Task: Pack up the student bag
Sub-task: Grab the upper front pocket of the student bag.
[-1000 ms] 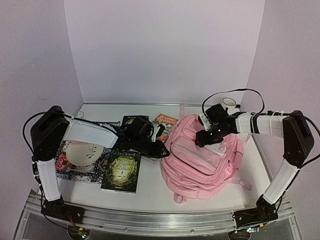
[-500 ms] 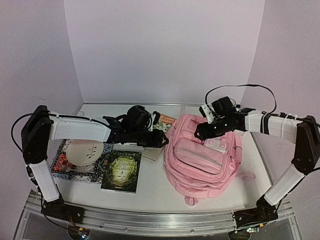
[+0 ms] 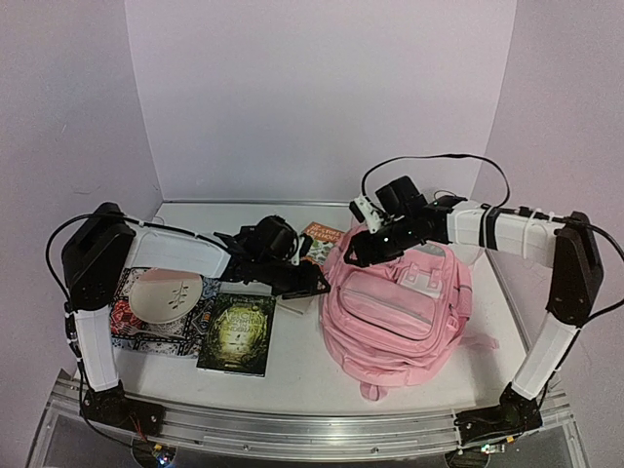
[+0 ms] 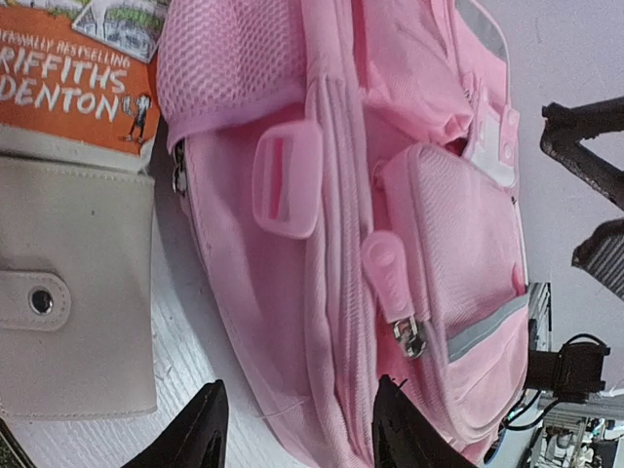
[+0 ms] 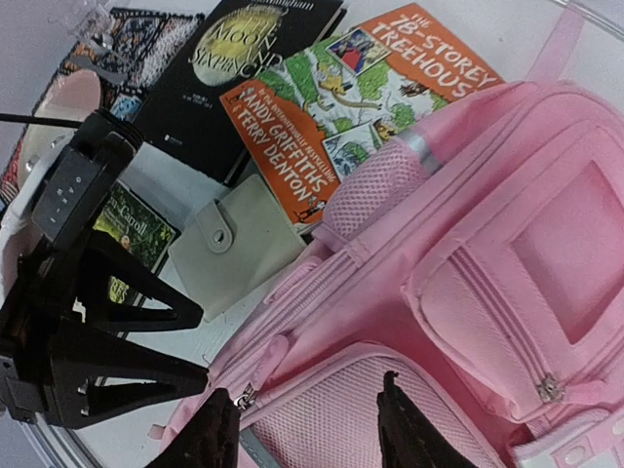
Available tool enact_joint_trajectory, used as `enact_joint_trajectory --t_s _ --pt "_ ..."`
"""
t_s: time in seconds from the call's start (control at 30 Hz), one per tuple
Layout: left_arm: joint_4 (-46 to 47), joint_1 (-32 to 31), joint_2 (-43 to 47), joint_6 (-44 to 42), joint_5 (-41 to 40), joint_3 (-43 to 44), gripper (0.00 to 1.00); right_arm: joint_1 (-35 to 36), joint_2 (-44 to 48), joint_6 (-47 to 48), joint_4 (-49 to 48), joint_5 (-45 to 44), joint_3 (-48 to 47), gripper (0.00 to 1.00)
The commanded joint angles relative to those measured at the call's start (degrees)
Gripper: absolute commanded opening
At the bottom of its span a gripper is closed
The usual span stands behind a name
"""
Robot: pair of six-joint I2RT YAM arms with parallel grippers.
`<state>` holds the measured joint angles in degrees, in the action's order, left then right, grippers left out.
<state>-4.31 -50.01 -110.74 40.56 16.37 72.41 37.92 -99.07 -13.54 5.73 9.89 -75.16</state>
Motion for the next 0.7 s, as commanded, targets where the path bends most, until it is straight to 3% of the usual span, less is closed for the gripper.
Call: enact_joint_trajectory --t_s 0.0,0.27,0.67 --pt "5.9 -0.3 2.5 3.2 4.5 -3.6 0.52 2.0 -4.8 0.6 5.8 0.2 -5.8 0.43" --pt "8.7 -1.9 1.1 4.9 6.1 -5.6 0.52 3.9 -11.2 1.9 8.9 -1.0 -10.9 0.34" --pt "11.6 -3.7 1.3 7.0 6.1 -6.2 0.54 4.9 -14.3 2.8 13.1 -1.5 -11.5 0.33"
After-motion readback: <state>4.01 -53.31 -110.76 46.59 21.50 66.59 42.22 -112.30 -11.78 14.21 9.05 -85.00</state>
